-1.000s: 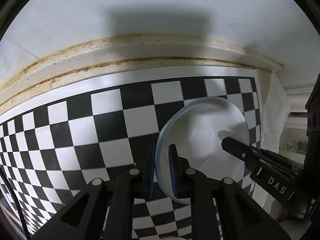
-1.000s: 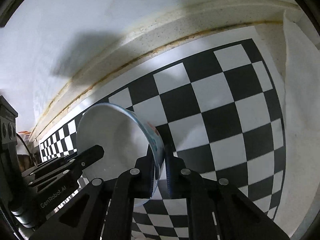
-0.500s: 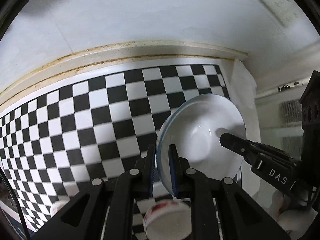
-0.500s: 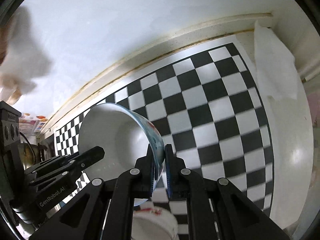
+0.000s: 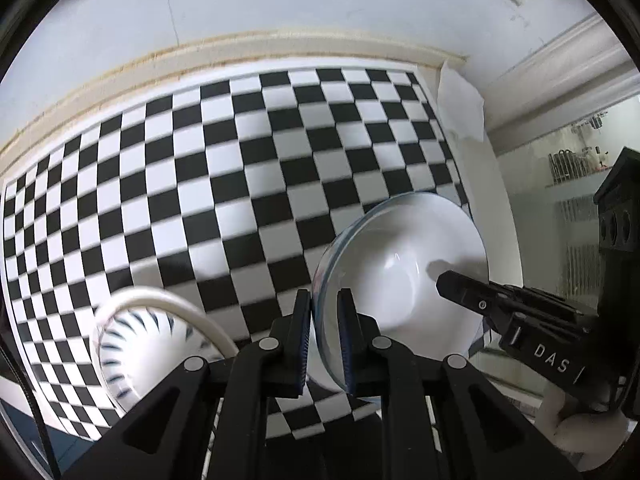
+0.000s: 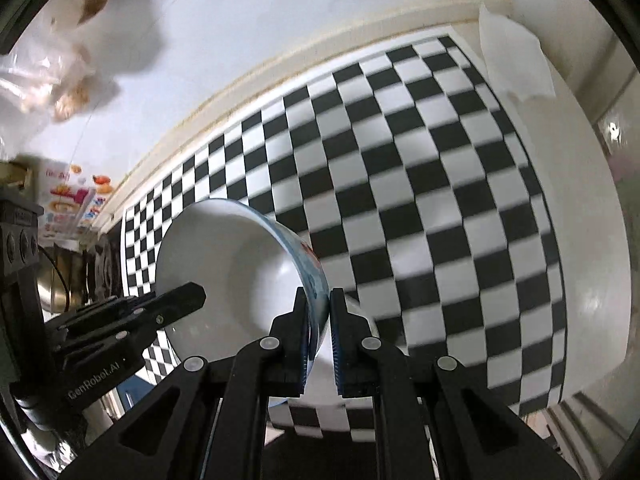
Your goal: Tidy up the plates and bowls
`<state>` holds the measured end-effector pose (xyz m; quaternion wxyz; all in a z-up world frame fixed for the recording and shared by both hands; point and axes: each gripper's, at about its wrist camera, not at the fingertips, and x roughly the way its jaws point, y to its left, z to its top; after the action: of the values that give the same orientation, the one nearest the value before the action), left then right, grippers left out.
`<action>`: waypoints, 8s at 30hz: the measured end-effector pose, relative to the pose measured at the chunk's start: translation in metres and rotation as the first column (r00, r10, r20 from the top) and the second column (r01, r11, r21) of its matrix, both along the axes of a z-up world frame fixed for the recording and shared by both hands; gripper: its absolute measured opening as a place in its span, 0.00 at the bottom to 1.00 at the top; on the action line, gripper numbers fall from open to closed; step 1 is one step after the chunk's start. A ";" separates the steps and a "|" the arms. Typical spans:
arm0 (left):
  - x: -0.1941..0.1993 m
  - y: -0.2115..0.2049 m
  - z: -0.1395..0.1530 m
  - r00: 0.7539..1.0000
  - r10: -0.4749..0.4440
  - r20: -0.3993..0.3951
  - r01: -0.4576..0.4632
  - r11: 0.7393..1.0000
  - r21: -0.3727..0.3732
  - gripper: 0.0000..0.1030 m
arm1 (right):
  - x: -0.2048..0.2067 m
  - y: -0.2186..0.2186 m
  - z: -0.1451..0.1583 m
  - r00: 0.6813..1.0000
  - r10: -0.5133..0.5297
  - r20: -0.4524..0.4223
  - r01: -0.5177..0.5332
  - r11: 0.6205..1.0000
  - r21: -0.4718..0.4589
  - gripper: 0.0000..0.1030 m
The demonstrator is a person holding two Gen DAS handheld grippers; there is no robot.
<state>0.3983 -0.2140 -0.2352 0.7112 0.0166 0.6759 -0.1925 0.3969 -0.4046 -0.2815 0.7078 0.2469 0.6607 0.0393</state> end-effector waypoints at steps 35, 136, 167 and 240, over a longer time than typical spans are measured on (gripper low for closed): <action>-0.040 -0.004 -0.075 0.996 -0.006 -0.085 0.017 0.992 0.122 0.11 | -0.043 0.011 -0.063 0.992 0.036 -0.122 -0.039 0.999 -0.029 0.10; -0.006 0.024 -0.139 0.946 0.079 -0.316 -0.124 0.984 -0.125 0.48 | -0.037 0.004 -0.139 0.991 -0.008 -0.135 0.042 0.967 0.253 0.75; -0.015 0.029 -0.121 0.960 0.096 -0.261 -0.132 0.984 -0.122 0.44 | -0.038 0.016 -0.162 0.984 -0.020 -0.177 0.079 0.939 0.334 0.42; -0.021 0.241 -0.072 0.914 0.379 -0.147 -0.393 0.916 -0.083 0.43 | 0.019 0.242 -0.102 0.931 0.322 -0.171 -0.281 0.932 0.229 0.36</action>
<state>0.3773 0.0274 -0.3077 0.6903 -0.1692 0.6982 -0.0861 0.4161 -0.1625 -0.3835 0.5926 0.2147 0.7531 0.1886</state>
